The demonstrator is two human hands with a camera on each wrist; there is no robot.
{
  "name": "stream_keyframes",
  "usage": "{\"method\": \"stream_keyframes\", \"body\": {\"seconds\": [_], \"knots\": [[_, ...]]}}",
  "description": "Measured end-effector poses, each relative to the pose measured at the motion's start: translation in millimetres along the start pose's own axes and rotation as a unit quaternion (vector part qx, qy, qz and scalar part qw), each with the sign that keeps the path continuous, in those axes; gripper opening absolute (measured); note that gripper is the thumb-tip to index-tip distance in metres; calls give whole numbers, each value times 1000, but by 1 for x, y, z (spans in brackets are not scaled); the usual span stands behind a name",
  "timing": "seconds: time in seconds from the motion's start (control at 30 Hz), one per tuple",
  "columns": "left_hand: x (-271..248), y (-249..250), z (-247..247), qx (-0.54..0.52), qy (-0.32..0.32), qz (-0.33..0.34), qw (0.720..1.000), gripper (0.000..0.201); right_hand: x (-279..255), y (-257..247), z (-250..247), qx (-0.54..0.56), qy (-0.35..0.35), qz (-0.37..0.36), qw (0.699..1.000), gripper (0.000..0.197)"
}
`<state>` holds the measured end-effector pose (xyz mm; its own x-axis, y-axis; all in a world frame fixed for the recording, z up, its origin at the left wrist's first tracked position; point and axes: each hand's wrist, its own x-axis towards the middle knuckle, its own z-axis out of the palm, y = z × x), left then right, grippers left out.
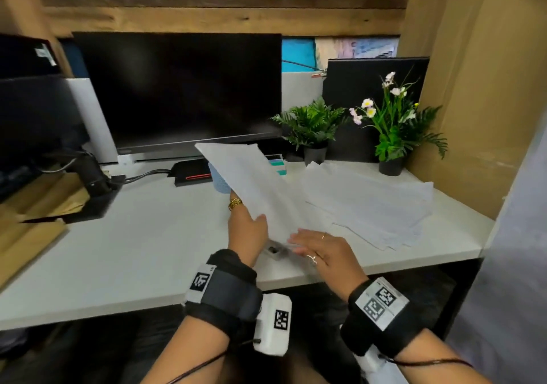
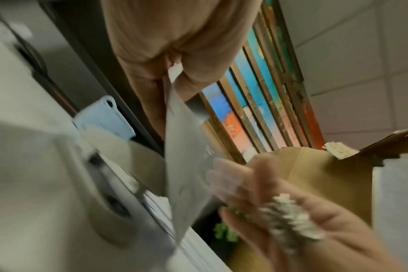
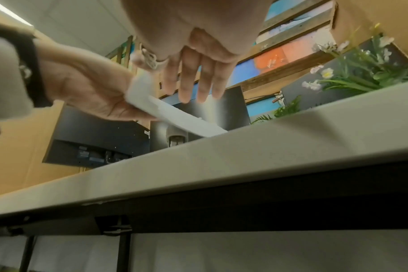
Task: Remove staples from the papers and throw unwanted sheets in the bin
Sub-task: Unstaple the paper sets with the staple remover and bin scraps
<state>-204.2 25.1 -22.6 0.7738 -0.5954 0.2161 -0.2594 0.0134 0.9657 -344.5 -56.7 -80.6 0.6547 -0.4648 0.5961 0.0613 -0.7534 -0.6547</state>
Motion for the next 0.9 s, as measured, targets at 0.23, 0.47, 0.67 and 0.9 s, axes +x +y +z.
{"method": "stream_keyframes", "body": {"seconds": [0.23,0.47,0.67,0.9], "knots": [[23,-16,-85,13,83,-8,996,49,45,-2,-2,-144,46,204,967,25],[11,-44,-133,245,89,-71,963,42,93,-19,29,-210,-233,304,900,34],[-2,-51,-130,213,112,-65,968,41,112,-25,56,-170,-238,340,894,34],[-2,-53,-124,213,91,-75,970,32,125,-36,64,-196,-279,360,868,53]]}}
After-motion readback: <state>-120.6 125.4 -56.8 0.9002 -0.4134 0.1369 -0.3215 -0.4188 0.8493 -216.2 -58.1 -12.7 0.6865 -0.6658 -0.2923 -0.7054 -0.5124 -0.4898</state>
